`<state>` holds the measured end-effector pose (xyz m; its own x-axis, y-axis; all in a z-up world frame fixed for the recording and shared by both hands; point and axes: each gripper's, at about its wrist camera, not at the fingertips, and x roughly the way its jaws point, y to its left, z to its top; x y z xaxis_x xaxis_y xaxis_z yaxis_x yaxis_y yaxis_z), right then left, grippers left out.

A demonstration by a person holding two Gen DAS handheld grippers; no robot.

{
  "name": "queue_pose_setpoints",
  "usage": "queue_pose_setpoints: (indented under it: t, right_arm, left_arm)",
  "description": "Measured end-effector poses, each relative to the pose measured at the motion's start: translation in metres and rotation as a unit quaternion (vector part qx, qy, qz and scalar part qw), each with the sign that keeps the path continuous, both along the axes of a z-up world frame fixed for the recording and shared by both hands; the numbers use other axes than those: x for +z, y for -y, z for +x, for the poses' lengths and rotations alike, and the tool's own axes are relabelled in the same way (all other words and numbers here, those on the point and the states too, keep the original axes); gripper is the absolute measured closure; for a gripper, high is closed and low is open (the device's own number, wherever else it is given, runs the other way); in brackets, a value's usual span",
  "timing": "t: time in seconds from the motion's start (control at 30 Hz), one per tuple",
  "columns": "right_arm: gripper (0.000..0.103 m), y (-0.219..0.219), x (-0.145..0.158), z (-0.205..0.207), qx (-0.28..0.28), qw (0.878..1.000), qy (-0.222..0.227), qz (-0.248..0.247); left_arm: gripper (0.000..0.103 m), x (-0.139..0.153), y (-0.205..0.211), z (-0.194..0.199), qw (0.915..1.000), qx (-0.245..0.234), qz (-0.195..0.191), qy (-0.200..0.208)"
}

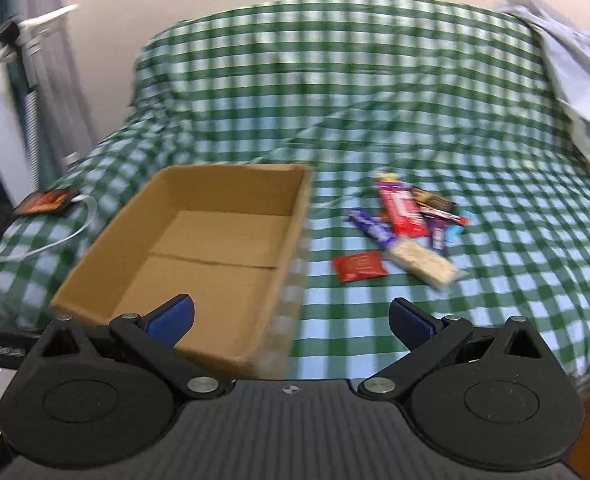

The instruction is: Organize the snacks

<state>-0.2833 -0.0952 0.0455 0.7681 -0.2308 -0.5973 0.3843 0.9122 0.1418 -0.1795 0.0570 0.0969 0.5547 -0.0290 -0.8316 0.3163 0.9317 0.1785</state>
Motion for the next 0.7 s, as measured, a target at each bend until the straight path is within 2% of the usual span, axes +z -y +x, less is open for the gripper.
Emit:
queue_pose_setpoints:
  t: [0.13, 0.3, 0.47, 0.7]
  right_arm:
    - [0.000, 0.038, -0.014, -0.006, -0.044, 0.999, 0.000, 0.003]
    - [0.000, 0.092, -0.036, -0.001, -0.069, 0.998, -0.004, -0.003]
    - [0.000, 0.152, -0.069, 0.037, -0.047, 0.998, -0.037, -0.033]
    - [0.000, 0.216, -0.126, 0.112, 0.006, 0.994, -0.099, -0.040]
  left_arm:
    - [0.000, 0.000, 0.024, 0.004, 0.9998, -0.015, 0.009, -0.003]
    - [0.000, -0.002, 0.061, 0.014, 0.9991, -0.038, 0.019, -0.008]
    - [0.000, -0.009, 0.102, 0.031, 0.9979, -0.054, 0.033, -0.015]
    - [0.000, -0.021, 0.171, 0.063, 0.9954, -0.081, 0.042, -0.028]
